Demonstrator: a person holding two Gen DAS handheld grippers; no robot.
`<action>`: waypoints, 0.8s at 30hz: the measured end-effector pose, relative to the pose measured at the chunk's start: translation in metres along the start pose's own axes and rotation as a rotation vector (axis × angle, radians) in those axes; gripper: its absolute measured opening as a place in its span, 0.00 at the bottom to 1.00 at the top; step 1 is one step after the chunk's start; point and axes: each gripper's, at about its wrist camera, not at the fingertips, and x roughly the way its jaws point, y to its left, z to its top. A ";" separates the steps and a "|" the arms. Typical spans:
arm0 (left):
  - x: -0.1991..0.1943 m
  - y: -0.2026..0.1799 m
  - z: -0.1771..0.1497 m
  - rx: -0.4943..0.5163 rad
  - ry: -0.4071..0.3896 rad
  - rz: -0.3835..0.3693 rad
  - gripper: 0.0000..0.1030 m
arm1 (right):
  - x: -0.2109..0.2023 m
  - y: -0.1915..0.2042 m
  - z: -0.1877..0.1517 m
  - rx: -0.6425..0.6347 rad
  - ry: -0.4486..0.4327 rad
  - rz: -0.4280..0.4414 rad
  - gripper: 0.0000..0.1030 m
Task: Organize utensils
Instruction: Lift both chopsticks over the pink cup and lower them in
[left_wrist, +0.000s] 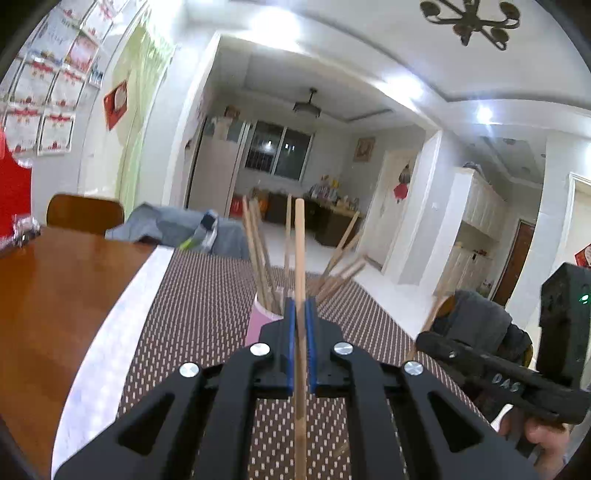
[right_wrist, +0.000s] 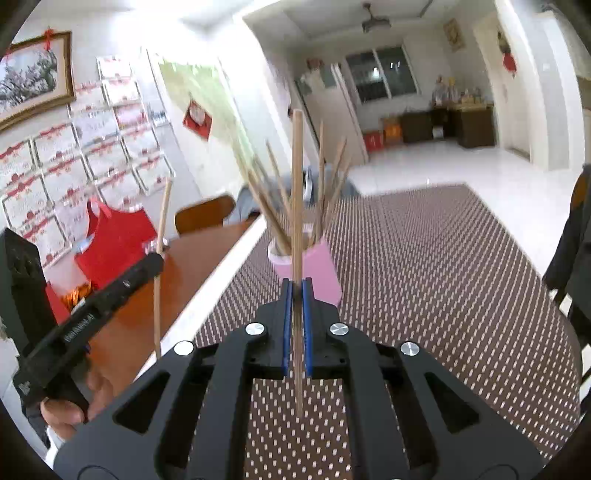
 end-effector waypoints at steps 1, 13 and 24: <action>0.001 -0.001 0.003 0.005 -0.017 -0.002 0.06 | -0.001 0.000 0.006 -0.002 -0.022 0.003 0.06; 0.035 -0.008 0.042 0.023 -0.265 -0.001 0.06 | 0.023 0.009 0.051 -0.061 -0.218 -0.040 0.06; 0.098 0.016 0.055 -0.060 -0.377 -0.009 0.06 | 0.047 0.006 0.076 -0.082 -0.341 -0.050 0.05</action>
